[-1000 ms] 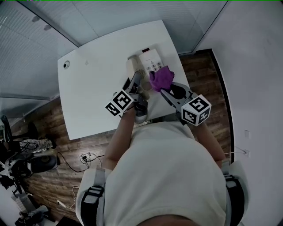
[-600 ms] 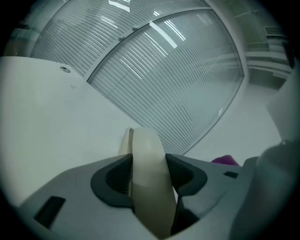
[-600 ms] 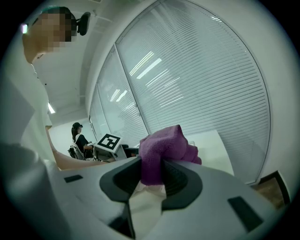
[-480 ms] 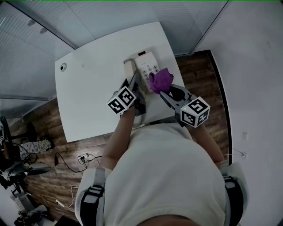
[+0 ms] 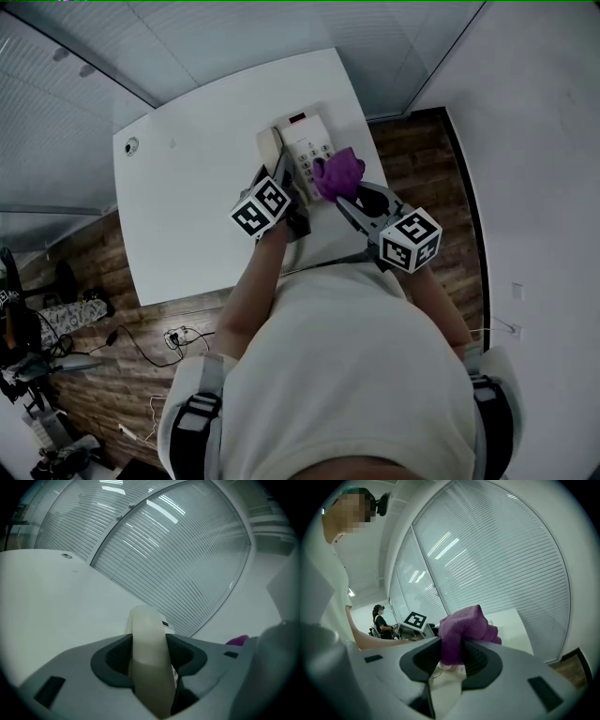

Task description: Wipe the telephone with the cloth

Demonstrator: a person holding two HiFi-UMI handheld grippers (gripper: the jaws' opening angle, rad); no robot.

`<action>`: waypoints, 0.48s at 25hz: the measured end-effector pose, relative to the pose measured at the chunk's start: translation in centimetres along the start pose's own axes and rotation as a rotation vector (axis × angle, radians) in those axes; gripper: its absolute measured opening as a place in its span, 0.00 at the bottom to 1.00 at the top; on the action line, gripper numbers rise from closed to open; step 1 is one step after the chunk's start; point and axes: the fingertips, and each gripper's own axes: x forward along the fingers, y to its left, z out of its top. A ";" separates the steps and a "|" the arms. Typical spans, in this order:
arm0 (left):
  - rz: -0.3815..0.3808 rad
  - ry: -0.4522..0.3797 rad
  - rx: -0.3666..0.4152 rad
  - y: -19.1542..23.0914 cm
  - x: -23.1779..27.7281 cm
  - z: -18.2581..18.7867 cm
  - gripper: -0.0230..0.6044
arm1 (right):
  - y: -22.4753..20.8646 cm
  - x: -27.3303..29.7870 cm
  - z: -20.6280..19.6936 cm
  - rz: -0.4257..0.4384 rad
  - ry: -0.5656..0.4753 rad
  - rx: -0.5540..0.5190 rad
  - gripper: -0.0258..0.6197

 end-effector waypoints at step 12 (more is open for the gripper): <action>-0.045 0.022 0.033 -0.5 0.0 -0.3 0.40 | 0.3 1.0 0.1 0.010 0.001 0.001 0.25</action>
